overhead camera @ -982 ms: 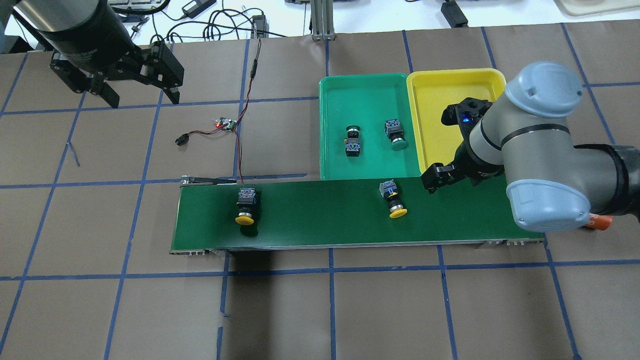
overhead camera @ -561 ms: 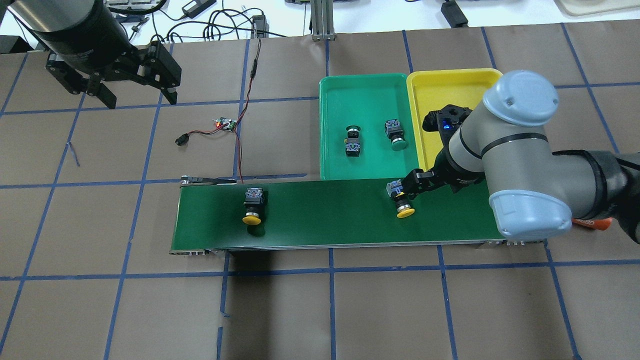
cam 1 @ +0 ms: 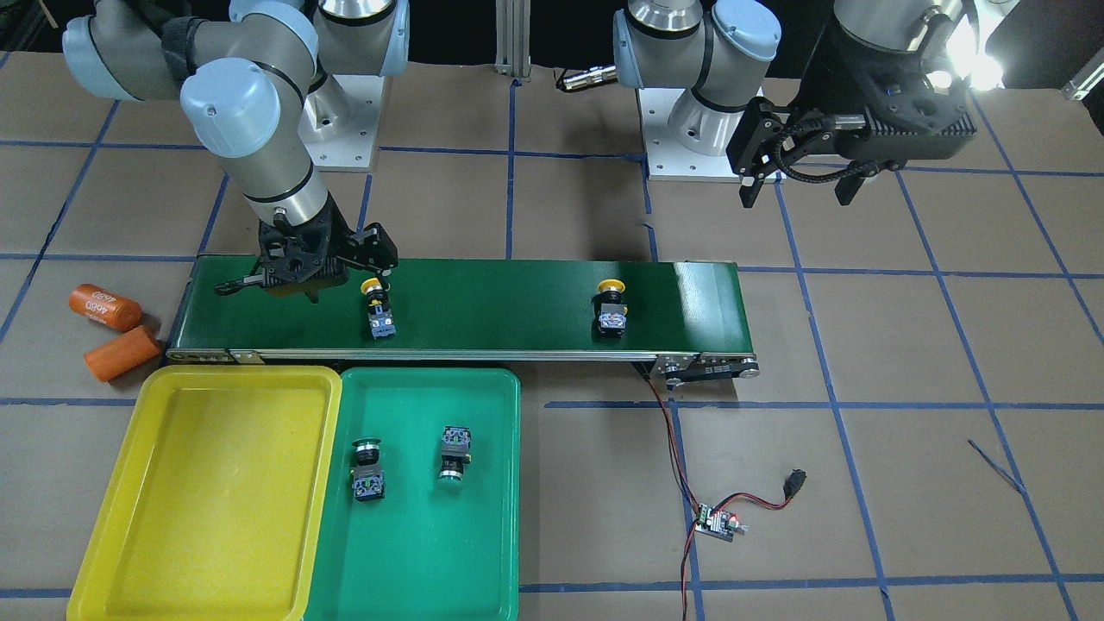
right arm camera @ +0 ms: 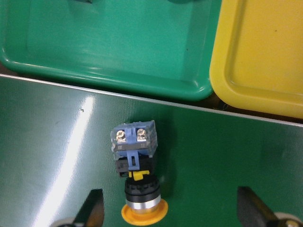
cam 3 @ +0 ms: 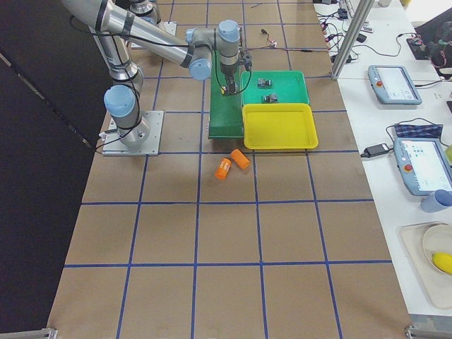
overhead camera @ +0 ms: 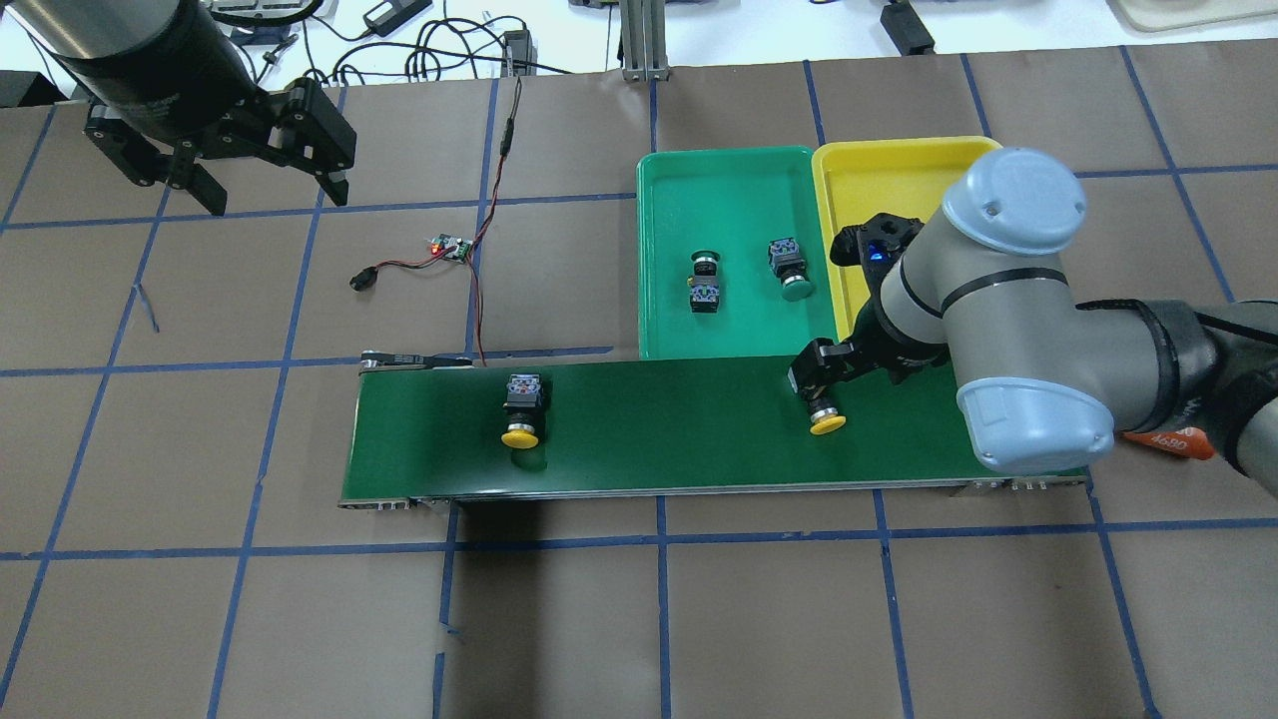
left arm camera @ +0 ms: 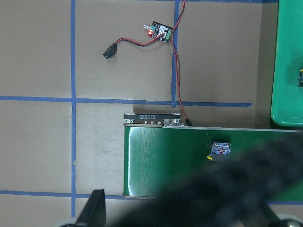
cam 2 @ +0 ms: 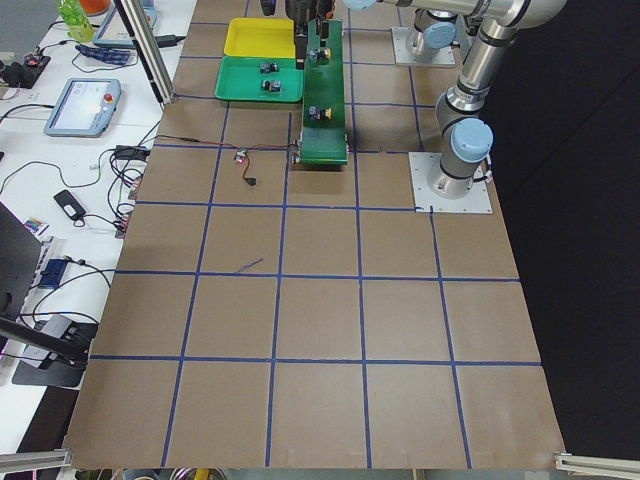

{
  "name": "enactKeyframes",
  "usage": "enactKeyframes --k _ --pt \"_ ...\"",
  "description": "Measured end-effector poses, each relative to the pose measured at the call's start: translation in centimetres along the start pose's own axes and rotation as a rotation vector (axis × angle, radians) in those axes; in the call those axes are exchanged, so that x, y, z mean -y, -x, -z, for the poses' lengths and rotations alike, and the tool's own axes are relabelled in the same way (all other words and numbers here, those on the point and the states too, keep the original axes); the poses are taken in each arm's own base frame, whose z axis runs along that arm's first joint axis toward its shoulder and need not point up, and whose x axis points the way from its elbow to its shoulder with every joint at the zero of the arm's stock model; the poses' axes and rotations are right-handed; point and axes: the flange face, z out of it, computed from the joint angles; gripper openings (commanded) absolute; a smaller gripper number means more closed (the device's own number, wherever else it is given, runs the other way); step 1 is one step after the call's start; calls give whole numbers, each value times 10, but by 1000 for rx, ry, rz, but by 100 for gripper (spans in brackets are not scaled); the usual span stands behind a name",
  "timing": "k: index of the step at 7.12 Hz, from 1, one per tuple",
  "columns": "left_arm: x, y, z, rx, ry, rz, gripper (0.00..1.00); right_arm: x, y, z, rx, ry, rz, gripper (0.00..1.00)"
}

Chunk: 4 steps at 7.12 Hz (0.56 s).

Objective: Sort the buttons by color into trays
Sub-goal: 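Grasp the yellow-capped button at the belt end with the right gripper, then lift the yellow-capped button into the yellow tray and release it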

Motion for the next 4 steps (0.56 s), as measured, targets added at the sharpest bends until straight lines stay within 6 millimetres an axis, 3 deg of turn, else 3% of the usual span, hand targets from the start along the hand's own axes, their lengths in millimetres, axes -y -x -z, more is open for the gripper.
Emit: enactKeyframes --k 2,3,4 --pt "0 2 -1 1 5 3 100 3 -1 -9 1 9 7 100" --pt "1 3 2 0 5 6 100 4 -2 -17 2 18 10 88" --pt "0 5 3 1 6 7 100 4 -3 -24 0 14 13 50"
